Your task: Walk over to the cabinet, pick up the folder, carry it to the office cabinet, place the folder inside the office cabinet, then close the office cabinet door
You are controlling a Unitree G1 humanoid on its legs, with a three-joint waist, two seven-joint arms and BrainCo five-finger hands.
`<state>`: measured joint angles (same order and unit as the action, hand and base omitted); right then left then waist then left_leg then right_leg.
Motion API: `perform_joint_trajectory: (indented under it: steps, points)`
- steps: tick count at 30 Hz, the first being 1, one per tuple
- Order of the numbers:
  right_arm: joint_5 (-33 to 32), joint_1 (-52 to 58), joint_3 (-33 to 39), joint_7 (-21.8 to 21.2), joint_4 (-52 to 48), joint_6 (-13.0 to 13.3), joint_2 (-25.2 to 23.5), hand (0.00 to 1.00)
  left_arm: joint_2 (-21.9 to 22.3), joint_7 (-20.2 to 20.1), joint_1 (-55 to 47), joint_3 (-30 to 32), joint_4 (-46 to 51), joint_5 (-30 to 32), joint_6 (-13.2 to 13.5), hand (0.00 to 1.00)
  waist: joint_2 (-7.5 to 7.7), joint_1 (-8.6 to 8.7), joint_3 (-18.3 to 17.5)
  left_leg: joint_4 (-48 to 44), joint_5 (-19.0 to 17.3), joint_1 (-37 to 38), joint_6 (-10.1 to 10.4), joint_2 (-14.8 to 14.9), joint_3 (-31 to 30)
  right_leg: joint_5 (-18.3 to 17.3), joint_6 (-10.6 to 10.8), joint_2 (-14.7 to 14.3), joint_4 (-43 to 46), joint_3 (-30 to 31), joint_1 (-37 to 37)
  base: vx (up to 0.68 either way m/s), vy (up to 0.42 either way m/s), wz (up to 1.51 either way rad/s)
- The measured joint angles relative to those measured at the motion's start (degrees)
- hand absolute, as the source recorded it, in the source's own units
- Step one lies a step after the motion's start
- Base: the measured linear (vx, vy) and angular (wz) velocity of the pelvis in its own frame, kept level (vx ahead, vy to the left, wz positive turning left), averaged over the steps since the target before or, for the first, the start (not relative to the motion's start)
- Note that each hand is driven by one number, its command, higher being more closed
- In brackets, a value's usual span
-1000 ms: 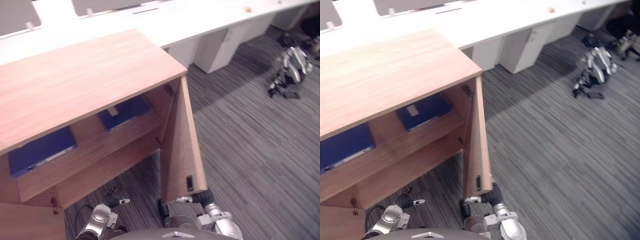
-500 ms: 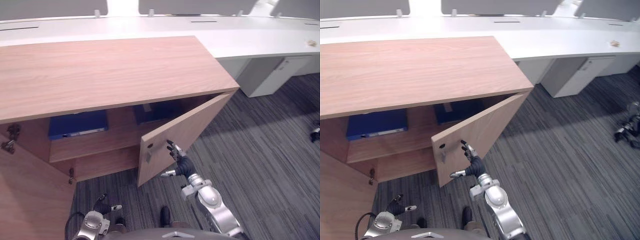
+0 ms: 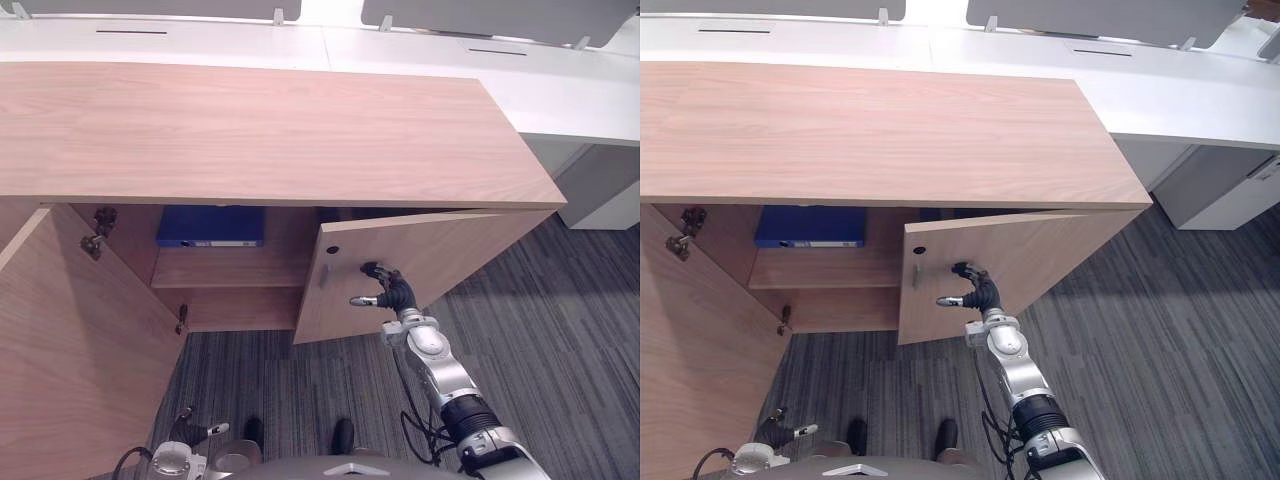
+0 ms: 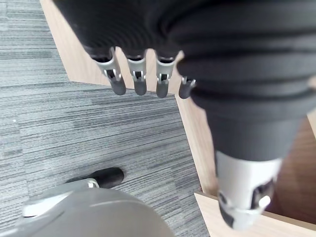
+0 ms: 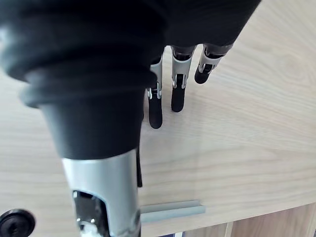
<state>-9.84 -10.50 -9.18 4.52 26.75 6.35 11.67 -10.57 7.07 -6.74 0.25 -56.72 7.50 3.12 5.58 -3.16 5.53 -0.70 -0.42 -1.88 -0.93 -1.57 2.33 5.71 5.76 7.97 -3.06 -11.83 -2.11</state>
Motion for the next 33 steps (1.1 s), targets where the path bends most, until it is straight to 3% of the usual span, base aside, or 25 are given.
perform_joint_trajectory:
  steps: [9,12,21,24,30,33]
  points:
    - [4.31,10.09,5.15,1.18,7.13,-0.58,-3.34,0.0,1.19,0.1,-0.25,2.0,0.03,-0.62,0.0,0.0,-0.58,0.52,0.02,3.36,2.01,2.11,0.14,0.08,-0.88,-1.21,-0.62,-0.05,1.15,-0.83,0.48,-0.03,-0.01,0.05]
    - [6.37,13.7,6.82,1.28,11.32,-1.03,-4.74,0.0,1.6,0.19,-0.87,2.09,-0.04,-0.67,-0.01,0.0,-1.15,1.46,-0.23,5.13,2.62,4.05,0.26,0.08,-0.79,-1.51,-0.31,-0.02,1.4,-0.71,1.42,0.0,0.0,0.0]
    - [8.06,15.97,11.83,2.57,20.36,-1.76,-6.76,0.0,2.46,1.6,-1.27,3.87,-0.05,-4.77,-0.04,0.0,-2.11,2.41,-0.49,5.14,2.68,4.75,0.45,-0.07,-0.96,-1.9,0.09,0.32,2.44,-0.82,1.94,-0.03,0.0,0.02]
    - [8.02,15.52,13.39,4.01,22.22,-1.82,-6.76,0.0,2.76,2.46,-1.15,4.1,-0.04,-6.33,-0.04,0.0,-2.77,3.03,-0.27,5.17,3.15,3.66,0.53,-0.13,-2.61,-5.35,0.3,0.55,6.84,0.33,-0.21,-0.05,-0.012,0.27]
    - [7.93,15.24,15.26,4.87,24.34,-2.81,-7.49,0.0,4.34,3.04,-1.02,7.05,0.04,-8.47,0.16,0.0,-3.68,2.92,-0.24,5.16,4.77,1.27,0.44,-0.64,-8.39,-6.75,0.14,-0.39,6.31,-0.15,0.43,0.02,-0.021,0.51]
    - [7.89,14.53,16.74,5.93,24.68,-2.82,-8.93,0.0,6.23,3.84,-1.03,10.7,1.92,-10.33,0.28,0.0,-4.17,1.94,0.74,5.11,5.89,0.55,0.81,-1.02,-12.94,-7.94,-0.8,-0.46,7.11,-3.28,2.18,0.05,-0.022,0.85]
